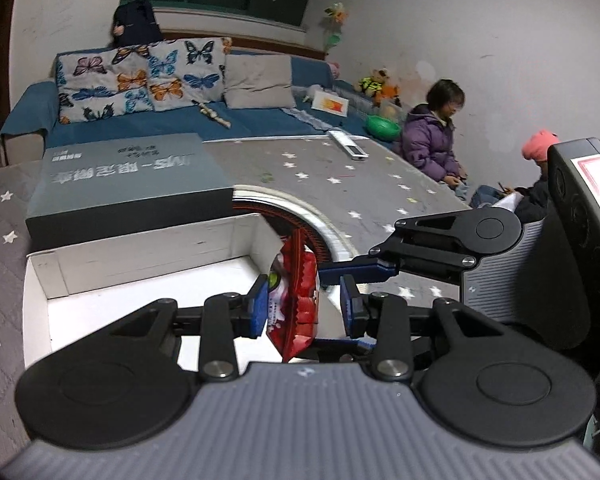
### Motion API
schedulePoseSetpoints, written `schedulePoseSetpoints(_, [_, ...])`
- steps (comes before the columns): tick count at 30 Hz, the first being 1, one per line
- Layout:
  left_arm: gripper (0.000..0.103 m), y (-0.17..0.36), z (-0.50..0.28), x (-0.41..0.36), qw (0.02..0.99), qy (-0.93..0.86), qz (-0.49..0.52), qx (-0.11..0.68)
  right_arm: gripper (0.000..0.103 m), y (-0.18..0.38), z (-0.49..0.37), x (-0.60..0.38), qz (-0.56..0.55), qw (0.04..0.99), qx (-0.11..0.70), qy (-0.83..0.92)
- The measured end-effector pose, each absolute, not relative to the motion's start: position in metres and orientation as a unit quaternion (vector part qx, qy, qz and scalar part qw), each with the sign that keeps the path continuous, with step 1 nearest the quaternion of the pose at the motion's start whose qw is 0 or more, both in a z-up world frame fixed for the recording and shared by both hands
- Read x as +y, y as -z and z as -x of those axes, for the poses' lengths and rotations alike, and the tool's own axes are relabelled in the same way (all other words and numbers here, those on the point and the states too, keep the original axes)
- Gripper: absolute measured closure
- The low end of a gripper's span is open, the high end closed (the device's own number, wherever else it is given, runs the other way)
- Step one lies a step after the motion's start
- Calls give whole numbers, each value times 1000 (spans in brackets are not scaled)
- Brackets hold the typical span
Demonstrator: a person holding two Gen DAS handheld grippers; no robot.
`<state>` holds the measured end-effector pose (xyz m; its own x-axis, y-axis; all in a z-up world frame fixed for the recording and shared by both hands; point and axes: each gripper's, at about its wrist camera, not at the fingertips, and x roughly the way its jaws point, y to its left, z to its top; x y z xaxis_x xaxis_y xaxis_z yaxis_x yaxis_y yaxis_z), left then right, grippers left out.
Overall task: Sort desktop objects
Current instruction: 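Lift the red snack bag with the left gripper over the white box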
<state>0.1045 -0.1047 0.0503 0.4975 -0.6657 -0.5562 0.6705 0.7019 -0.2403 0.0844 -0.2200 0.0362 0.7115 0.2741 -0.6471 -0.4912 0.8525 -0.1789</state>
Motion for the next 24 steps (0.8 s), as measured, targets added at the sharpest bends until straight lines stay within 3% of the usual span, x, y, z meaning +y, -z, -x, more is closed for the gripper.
schedulePoseSetpoints(9, [65,-6,-161,-90,848,367,47,380,52,2,-146,-213,166,885,377,-217])
schedulePoseSetpoints(24, [65,30,-187,-84,838,338,48,427,52,31,-168,-219,151,859,437,-219])
